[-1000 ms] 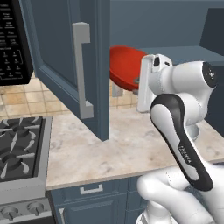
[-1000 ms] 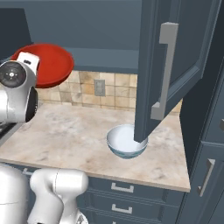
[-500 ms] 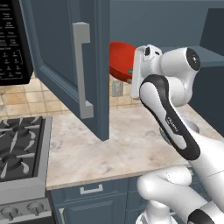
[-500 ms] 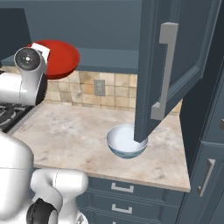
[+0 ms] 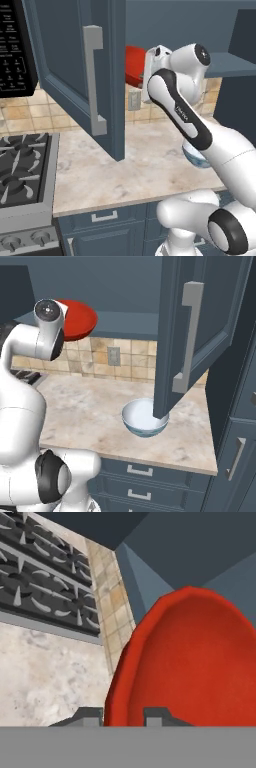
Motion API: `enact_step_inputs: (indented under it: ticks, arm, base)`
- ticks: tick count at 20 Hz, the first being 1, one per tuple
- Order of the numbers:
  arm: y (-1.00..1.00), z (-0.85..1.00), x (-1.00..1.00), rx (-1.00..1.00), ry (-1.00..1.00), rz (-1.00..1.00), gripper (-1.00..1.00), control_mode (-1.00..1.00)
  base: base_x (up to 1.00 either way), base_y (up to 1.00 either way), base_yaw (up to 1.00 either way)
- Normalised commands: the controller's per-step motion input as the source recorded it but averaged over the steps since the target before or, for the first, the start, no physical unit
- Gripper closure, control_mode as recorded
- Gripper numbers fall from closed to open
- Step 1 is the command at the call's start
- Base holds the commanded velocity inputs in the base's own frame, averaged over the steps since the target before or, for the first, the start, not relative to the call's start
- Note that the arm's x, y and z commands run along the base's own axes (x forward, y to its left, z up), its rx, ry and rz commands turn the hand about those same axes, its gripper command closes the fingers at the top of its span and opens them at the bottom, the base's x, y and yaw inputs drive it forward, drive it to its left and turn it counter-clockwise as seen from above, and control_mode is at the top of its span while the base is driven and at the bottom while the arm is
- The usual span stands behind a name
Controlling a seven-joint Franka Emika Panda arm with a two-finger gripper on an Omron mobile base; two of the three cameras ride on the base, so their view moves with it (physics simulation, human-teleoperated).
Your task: Open the cabinet. Pick the bowls from the counter and place them in the cabinet. Then close the cabinet.
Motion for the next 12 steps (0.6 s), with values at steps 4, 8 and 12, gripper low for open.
enact_step_inputs:
  ticks: [4, 8, 12]
  arm:
    - [0.19, 0.0, 0.57, 0.0, 0.03, 0.0, 1.0, -1.0]
    - [0.2, 0.0, 0.51, -0.01, 0.02, 0.0, 1.0, -1.0]
    - [0.17, 0.0, 0.53, -0.01, 0.07, 0.0, 1.0, -1.0]
  base:
    - [0.0, 0.0, 0.0]
    - [0.0, 0.0, 0.0]
    - [0.0, 0.0, 0.0]
